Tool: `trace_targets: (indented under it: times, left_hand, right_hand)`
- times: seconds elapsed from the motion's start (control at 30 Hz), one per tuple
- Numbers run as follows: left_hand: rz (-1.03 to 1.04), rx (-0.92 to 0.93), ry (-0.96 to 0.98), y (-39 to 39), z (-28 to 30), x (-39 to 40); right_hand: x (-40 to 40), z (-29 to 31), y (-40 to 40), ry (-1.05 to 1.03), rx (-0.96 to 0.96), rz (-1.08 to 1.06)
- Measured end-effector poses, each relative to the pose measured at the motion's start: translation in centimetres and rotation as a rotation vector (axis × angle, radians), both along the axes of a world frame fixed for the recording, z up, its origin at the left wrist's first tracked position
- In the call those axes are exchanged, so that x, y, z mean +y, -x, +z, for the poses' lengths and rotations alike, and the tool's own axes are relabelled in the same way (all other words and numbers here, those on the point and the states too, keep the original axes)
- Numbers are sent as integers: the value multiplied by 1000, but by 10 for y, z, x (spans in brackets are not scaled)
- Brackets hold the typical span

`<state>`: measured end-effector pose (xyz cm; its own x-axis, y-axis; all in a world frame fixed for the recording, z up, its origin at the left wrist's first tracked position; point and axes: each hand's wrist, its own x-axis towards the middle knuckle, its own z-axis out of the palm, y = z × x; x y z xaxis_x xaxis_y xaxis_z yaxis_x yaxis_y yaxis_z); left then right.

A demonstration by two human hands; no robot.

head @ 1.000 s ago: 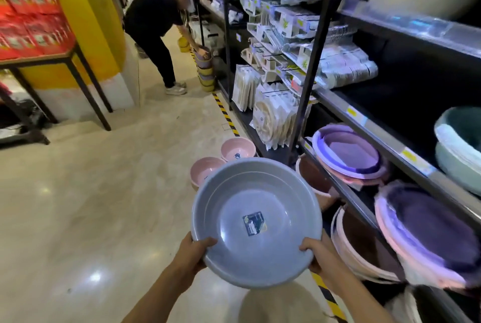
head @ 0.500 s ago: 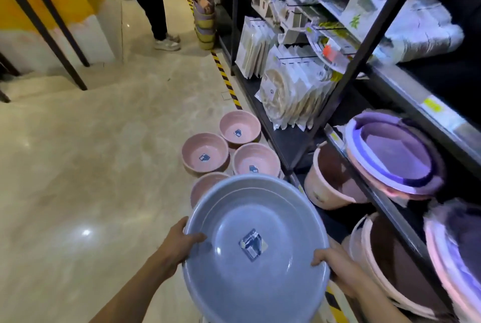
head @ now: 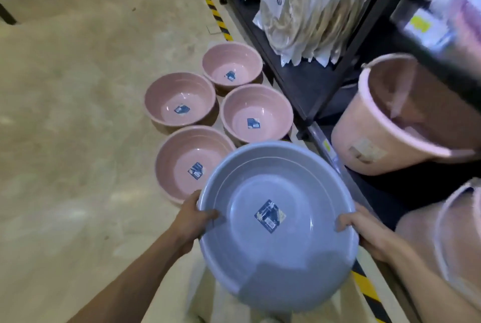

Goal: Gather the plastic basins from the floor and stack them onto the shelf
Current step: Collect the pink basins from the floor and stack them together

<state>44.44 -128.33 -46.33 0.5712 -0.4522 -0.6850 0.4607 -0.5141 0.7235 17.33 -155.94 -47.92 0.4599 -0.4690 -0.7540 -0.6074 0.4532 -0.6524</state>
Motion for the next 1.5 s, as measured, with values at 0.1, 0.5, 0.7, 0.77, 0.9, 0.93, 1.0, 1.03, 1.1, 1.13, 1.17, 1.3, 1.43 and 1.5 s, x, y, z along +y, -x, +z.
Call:
trace_targets:
  times: [0.1,0.5,0.7,0.77,0.9,0.93,1.0,1.03,1.1,1.13,1.17,1.3,1.43,1.5]
  left_hand:
    - [-18,5,-1,4,-91,-18]
    - [-85,1,54,16,-269,-52]
    - [-107,-12,48,13,-261,-55]
    - [-126,-8,47,12,-260,-55]
    - [-154,43,61,8,-264,-52]
    - [-157,66,68,6,-263,-51]
    - [-173,65,61,2,-260,-48]
    - [-175,46,54,-2,-257,-45]
    - [-158,-5,43,-16,-248,-36]
    - [-141,-44,35,-25,-244,-29]
    - [-117,-90,24,-36,-239,-22]
    - [58,-227,-2,-85,-219,14]
    - [237,-372,-77,-131,-206,53]
    - [289,-417,-140,-151,-204,71]
  right_hand:
    - [-13,-84,8,15,1,-1]
    - [-32,-243,30,144,59,44]
    - [-17,-240,29,134,106,-24]
    - [-14,-238,28,122,110,-41]
    - [-19,-240,30,106,120,-45]
    - [-20,-240,30,120,120,-48]
    - [-23,-235,24,188,109,-51]
    - [-25,-230,18,246,105,-49]
    - [-33,-218,-3,403,94,-41]
    - [-37,-211,-18,502,81,-24]
    - [-40,-202,-35,596,60,6]
    - [-34,-170,-124,778,-17,209]
    - [-4,-165,-220,832,-55,422]
    - [10,-170,-257,819,-38,519]
